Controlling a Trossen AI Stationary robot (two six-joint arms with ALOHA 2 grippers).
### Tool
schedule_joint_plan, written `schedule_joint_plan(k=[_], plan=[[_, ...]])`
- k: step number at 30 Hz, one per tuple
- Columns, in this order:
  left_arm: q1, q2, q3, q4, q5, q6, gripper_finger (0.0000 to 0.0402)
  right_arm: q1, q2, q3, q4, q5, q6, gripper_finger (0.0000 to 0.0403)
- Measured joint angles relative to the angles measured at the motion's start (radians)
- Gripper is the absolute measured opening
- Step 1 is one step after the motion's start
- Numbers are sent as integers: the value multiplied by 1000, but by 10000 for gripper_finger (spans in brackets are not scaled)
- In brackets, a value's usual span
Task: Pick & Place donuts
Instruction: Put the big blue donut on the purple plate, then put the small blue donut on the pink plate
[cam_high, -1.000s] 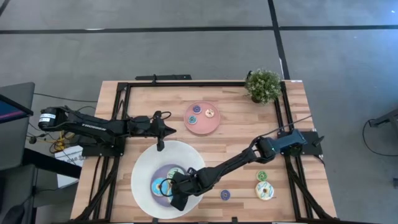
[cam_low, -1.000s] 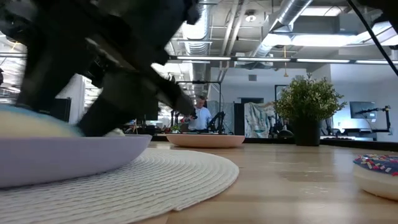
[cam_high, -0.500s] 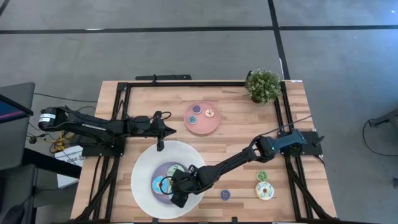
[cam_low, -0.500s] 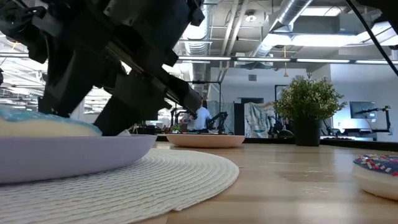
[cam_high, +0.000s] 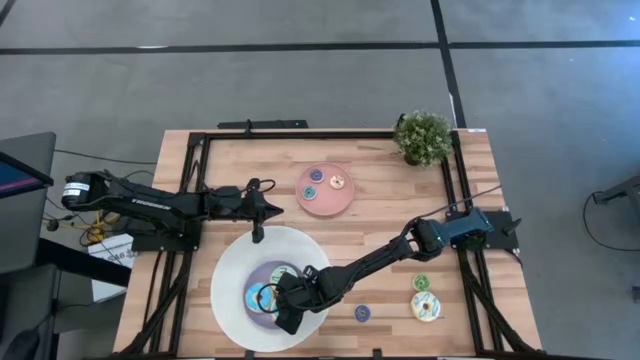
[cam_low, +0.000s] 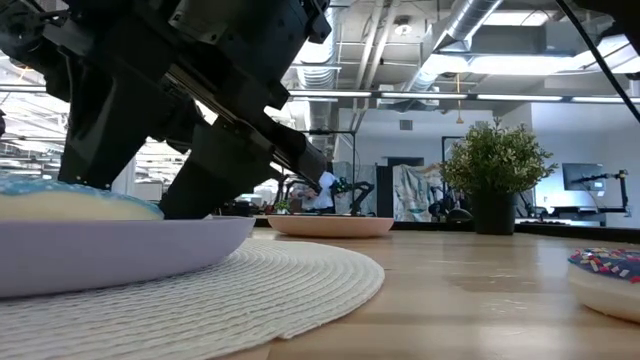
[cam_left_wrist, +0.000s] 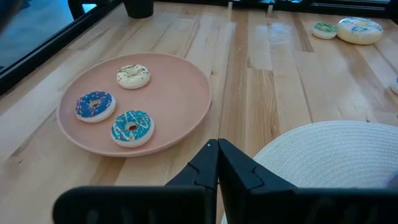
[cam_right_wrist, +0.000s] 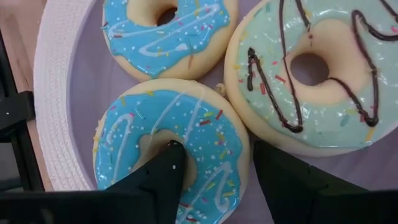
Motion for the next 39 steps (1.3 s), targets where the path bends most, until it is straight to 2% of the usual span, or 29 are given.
schedule_joint_plan(k=[9, 22, 26, 39], plan=[[0, 0, 0, 0, 0, -3, 0, -9, -5, 0, -15, -27, 7, 245], [0, 0, 0, 0, 0, -6, 0, -11, -62, 0, -80, -24, -7, 249], [0, 0, 0, 0, 5, -8, 0, 2, -89, 1, -144, -27, -54, 249], [-7, 0, 0, 65, 161, -19, 0, 89, -169, 0, -532, 83, -82, 249]])
